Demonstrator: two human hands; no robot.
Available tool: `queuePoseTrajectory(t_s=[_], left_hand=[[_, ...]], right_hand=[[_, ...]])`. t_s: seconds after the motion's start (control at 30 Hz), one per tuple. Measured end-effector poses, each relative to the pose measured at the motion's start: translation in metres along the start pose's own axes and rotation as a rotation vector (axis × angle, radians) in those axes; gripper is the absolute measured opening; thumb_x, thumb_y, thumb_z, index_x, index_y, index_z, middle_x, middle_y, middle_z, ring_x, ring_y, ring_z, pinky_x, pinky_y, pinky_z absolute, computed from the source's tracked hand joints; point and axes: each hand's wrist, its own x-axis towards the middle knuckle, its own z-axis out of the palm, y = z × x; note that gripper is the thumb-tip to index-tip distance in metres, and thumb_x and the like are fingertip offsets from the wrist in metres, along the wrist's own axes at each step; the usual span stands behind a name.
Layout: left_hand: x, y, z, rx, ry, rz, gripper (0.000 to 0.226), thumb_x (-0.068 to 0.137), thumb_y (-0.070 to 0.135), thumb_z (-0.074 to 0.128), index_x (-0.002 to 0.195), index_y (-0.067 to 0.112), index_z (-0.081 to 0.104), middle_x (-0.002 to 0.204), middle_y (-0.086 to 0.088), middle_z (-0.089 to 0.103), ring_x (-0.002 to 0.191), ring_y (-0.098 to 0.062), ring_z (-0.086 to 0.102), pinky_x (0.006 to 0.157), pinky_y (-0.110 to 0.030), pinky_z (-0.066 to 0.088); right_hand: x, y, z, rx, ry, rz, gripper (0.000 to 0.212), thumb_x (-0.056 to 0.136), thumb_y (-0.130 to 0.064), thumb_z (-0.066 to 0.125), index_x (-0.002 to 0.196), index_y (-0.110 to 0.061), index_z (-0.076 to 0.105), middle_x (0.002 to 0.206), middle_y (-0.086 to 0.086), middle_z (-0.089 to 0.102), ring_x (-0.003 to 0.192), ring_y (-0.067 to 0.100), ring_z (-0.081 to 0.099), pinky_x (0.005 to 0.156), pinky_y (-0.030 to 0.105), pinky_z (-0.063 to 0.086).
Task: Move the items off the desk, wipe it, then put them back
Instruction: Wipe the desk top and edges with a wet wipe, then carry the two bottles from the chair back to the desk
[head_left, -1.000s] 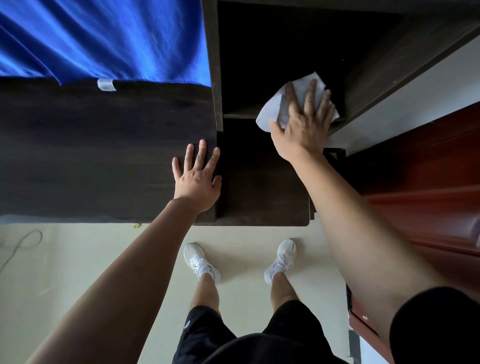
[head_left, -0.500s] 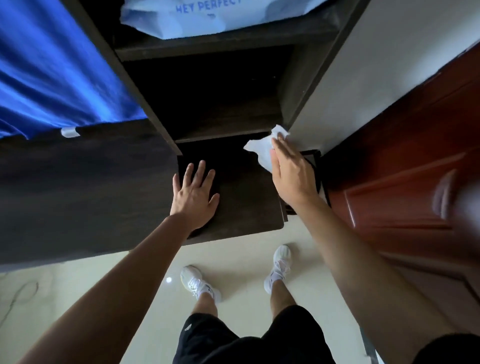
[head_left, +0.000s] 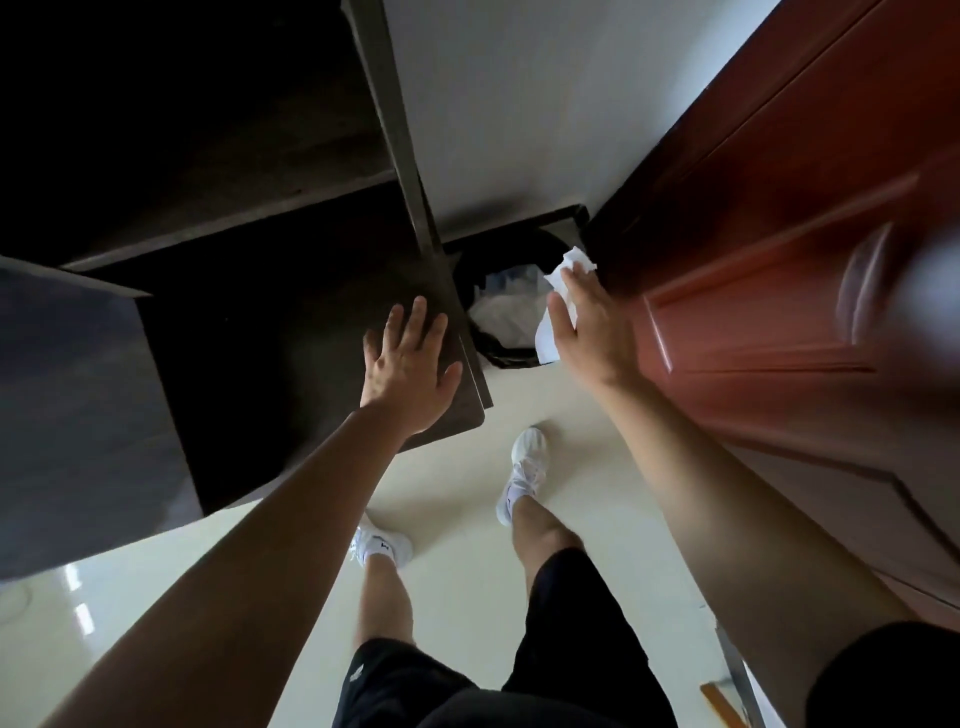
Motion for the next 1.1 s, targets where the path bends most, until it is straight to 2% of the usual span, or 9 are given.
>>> queuePoseTrajectory(t_s=[0.1, 0.23, 0.43, 0.53, 0.63, 0.8, 0.93, 1.03, 1.1], left_hand=[[0.015, 0.003, 0.023, -0.025, -0.049, -0.075, 0.068, 0.097, 0.054, 0.039, 0.155, 0.025, 0.020, 0.166, 0.001, 0.003, 0.151, -0.025, 0.002, 0.118, -0.058, 0.014], [0.015, 0.002, 0.042, 0.016, -0.016, -0.091, 0.076, 0.090, 0.057, 0.048, 0.153, 0.021, 0.025, 0.165, 0.000, 0.006, 0.151, -0.025, 0.007, 0.114, -0.058, 0.023], [0.021, 0.013, 0.022, 0.068, -0.132, -0.127, 0.079, 0.090, 0.060, 0.045, 0.155, 0.022, 0.022, 0.166, 0.000, 0.003, 0.150, -0.028, 0.009, 0.113, -0.056, 0.026], [0.033, 0.029, -0.018, 0.110, -0.167, -0.122, 0.071, 0.094, 0.059, 0.041, 0.153, 0.021, 0.028, 0.165, -0.001, 0.010, 0.148, -0.029, 0.015, 0.111, -0.056, 0.027], [0.036, 0.062, -0.079, 0.123, 0.059, 0.042, 0.066, 0.097, 0.051, 0.042, 0.153, 0.019, 0.027, 0.164, -0.004, 0.012, 0.149, -0.030, 0.013, 0.115, -0.058, 0.022], [0.008, 0.122, -0.197, 0.126, 0.498, 0.408, 0.063, 0.099, 0.048, 0.040, 0.155, 0.022, 0.024, 0.165, -0.010, 0.006, 0.150, -0.037, 0.009, 0.115, -0.062, 0.020], [-0.036, 0.152, -0.276, 0.203, 0.650, 0.514, 0.067, 0.099, 0.058, 0.015, 0.157, 0.027, 0.008, 0.165, -0.007, -0.007, 0.151, -0.033, -0.006, 0.119, -0.061, 0.011], [-0.076, 0.160, -0.306, 0.197, 0.739, 0.631, 0.065, 0.101, 0.056, 0.017, 0.157, 0.027, 0.004, 0.165, -0.008, -0.007, 0.151, -0.033, -0.007, 0.119, -0.061, 0.010], [-0.103, 0.164, -0.310, 0.143, 0.779, 0.730, 0.064, 0.102, 0.054, 0.022, 0.158, 0.026, 0.007, 0.165, -0.009, -0.002, 0.151, -0.035, -0.003, 0.118, -0.062, 0.011]], right_hand=[[0.029, 0.025, 0.032, 0.005, -0.075, 0.014, 0.049, 0.105, -0.032, 0.047, 0.149, -0.012, 0.044, 0.157, 0.008, 0.042, 0.144, 0.023, 0.038, 0.108, 0.034, 0.038], [0.054, 0.050, 0.066, 0.015, -0.256, 0.050, 0.055, 0.105, -0.039, 0.044, 0.155, -0.018, 0.035, 0.166, 0.010, 0.020, 0.153, 0.024, 0.019, 0.115, 0.041, 0.032], [0.037, 0.063, 0.036, 0.019, -0.220, 0.037, 0.057, 0.102, -0.030, 0.052, 0.155, -0.013, 0.035, 0.166, 0.017, 0.017, 0.153, 0.030, 0.018, 0.114, 0.042, 0.034], [0.031, 0.056, -0.011, -0.013, -0.110, 0.022, 0.057, 0.102, -0.026, 0.054, 0.152, -0.006, 0.038, 0.163, 0.024, 0.021, 0.151, 0.036, 0.022, 0.120, 0.042, 0.028], [0.029, 0.038, -0.072, -0.058, 0.102, -0.039, 0.054, 0.102, -0.025, 0.055, 0.148, 0.001, 0.044, 0.158, 0.031, 0.028, 0.146, 0.045, 0.030, 0.122, 0.047, 0.025], [0.006, -0.011, -0.185, -0.108, 0.496, -0.072, 0.058, 0.104, -0.036, 0.049, 0.153, -0.008, 0.038, 0.162, 0.025, 0.022, 0.150, 0.043, 0.022, 0.121, 0.048, 0.024], [-0.050, -0.054, -0.250, -0.171, 0.703, -0.009, 0.063, 0.104, -0.043, 0.043, 0.158, -0.015, 0.027, 0.166, 0.019, 0.014, 0.154, 0.036, 0.015, 0.123, 0.046, 0.020], [-0.113, -0.079, -0.280, -0.225, 0.796, 0.071, 0.065, 0.105, -0.050, 0.034, 0.160, -0.019, 0.019, 0.168, 0.015, 0.008, 0.155, 0.032, 0.011, 0.124, 0.047, 0.021], [-0.165, -0.092, -0.289, -0.273, 0.886, 0.109, 0.064, 0.105, -0.047, 0.038, 0.159, -0.016, 0.023, 0.167, 0.017, 0.011, 0.154, 0.033, 0.012, 0.124, 0.048, 0.021]])
